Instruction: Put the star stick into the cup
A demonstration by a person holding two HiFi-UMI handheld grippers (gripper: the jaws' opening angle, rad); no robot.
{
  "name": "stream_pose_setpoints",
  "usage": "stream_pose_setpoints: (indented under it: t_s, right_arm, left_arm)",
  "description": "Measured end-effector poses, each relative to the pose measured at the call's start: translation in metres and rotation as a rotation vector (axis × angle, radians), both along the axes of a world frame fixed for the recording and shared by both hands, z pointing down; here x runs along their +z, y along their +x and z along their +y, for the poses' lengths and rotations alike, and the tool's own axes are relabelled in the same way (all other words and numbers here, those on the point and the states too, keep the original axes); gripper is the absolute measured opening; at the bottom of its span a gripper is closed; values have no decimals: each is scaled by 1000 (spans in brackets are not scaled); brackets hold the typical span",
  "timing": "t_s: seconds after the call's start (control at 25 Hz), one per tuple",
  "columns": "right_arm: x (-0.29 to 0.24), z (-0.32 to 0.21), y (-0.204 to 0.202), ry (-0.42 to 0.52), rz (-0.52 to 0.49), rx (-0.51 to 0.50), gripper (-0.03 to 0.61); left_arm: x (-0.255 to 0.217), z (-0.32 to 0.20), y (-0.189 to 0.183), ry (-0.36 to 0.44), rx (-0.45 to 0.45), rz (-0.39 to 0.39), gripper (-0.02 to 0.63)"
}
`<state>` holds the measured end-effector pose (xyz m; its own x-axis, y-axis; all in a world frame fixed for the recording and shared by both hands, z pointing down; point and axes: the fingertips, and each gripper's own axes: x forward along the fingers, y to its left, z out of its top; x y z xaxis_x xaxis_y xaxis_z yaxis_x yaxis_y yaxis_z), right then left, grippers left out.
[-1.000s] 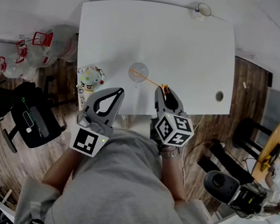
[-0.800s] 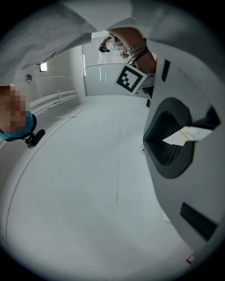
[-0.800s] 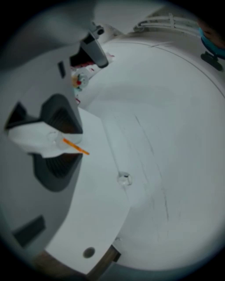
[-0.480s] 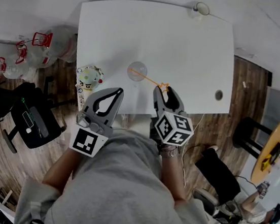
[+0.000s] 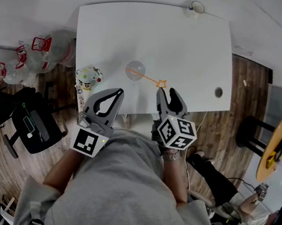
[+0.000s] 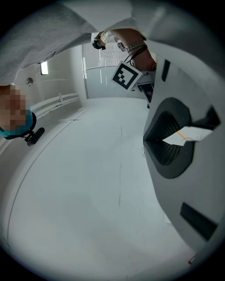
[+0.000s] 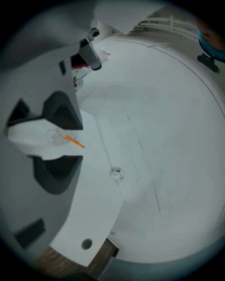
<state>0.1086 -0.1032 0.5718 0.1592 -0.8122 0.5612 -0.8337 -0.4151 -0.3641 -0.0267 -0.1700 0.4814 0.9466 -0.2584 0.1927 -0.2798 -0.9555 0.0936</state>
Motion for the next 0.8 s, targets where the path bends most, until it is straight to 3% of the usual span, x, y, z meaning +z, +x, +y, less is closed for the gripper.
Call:
stream_pose_setpoints:
  t_s: [0.08, 0.28, 0.8]
  right_arm:
    - [-7, 4, 0, 20, 7, 7, 196]
    - [-25, 14, -4, 64, 44, 4, 55]
    - [-60, 9, -28, 163, 84, -105, 34]
  left_arm:
    - [-1, 3, 0, -6, 1, 6, 29]
    - [-7, 8, 2, -7, 4, 25, 29]
    - [-24, 7, -1, 21, -14, 75, 29]
